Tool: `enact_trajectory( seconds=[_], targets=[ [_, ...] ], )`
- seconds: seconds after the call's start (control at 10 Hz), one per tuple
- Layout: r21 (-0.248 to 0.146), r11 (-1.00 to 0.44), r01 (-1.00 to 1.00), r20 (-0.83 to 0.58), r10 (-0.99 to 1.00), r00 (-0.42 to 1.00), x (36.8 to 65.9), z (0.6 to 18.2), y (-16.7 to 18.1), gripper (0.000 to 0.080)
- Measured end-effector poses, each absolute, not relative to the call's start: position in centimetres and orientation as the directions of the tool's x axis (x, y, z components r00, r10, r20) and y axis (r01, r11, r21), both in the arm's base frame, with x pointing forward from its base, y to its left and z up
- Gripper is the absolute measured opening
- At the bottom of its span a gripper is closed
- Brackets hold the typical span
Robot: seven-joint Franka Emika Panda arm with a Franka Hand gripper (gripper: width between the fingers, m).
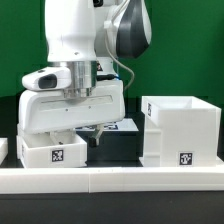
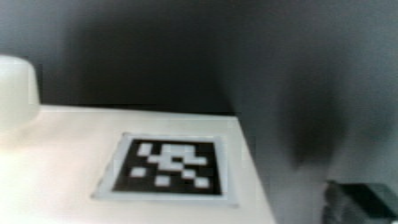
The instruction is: Assemble drawer
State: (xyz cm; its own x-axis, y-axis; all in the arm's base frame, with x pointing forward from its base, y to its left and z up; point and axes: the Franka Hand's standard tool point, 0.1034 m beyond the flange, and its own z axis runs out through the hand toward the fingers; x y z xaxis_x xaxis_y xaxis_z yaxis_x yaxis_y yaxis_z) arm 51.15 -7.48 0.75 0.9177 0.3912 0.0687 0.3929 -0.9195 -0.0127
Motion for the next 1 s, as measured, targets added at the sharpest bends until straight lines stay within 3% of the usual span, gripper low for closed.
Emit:
enact_trajectory(
  seconds=[0.3, 0.4, 0.5, 1.0],
  targets=[
    [-0.013, -0.92, 0.393, 0.068, 0.391, 0.918, 51.06, 0.7, -7.47, 0.0132],
    [-0.013, -0.919, 0.393, 0.067, 0.391, 0.918, 51.01, 0.68, -7.45, 0.0132],
    [-0.013, -0.92, 0.393, 0.067, 0.391, 0.918, 51.02, 0.68, -7.44, 0.0041],
    [-0.013, -0.92, 0.393, 0.067, 0.391, 0.918, 51.01, 0.68, -7.45, 0.0041]
  ],
)
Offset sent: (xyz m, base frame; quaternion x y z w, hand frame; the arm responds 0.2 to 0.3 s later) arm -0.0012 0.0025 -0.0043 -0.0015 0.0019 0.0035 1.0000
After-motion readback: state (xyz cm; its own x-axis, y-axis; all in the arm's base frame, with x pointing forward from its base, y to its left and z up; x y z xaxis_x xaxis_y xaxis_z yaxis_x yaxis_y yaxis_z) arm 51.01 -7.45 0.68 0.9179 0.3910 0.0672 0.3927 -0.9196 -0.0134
